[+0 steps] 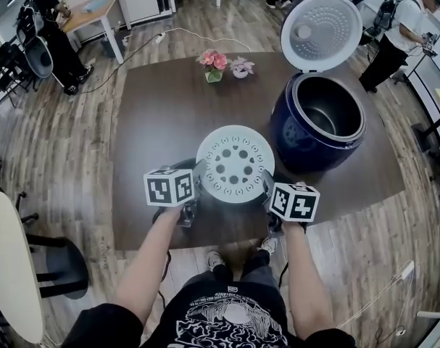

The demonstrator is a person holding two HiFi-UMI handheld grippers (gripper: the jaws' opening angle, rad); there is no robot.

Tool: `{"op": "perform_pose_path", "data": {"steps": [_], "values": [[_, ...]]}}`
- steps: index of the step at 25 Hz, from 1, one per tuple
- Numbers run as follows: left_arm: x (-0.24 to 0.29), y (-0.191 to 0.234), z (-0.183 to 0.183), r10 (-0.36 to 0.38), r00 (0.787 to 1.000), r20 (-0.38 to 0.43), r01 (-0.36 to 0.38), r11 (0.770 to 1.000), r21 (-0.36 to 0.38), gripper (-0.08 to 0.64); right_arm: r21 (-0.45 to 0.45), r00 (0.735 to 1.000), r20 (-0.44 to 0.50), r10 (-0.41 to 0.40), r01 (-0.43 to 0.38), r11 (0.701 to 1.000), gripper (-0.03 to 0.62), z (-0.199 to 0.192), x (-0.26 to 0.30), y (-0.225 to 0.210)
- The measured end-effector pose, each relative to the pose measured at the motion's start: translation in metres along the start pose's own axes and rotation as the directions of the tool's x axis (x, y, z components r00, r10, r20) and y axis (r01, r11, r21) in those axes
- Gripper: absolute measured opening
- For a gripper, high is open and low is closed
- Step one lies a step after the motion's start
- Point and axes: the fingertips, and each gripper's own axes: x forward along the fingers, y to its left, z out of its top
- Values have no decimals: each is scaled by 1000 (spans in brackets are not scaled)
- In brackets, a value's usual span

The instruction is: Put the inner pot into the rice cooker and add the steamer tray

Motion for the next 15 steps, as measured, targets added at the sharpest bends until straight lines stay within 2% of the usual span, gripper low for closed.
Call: {"op": "perform_pose_path", "data": {"steps": [9, 15], "values": [[-23, -4, 51, -4, 996, 92, 1, 1000, 27, 86, -84, 994, 98, 48, -39, 996, 103, 62, -14, 29], [-39, -22, 88, -35, 988, 147, 28, 998, 48, 86, -118, 985, 162, 55, -36, 992, 101, 103, -36, 40]]}}
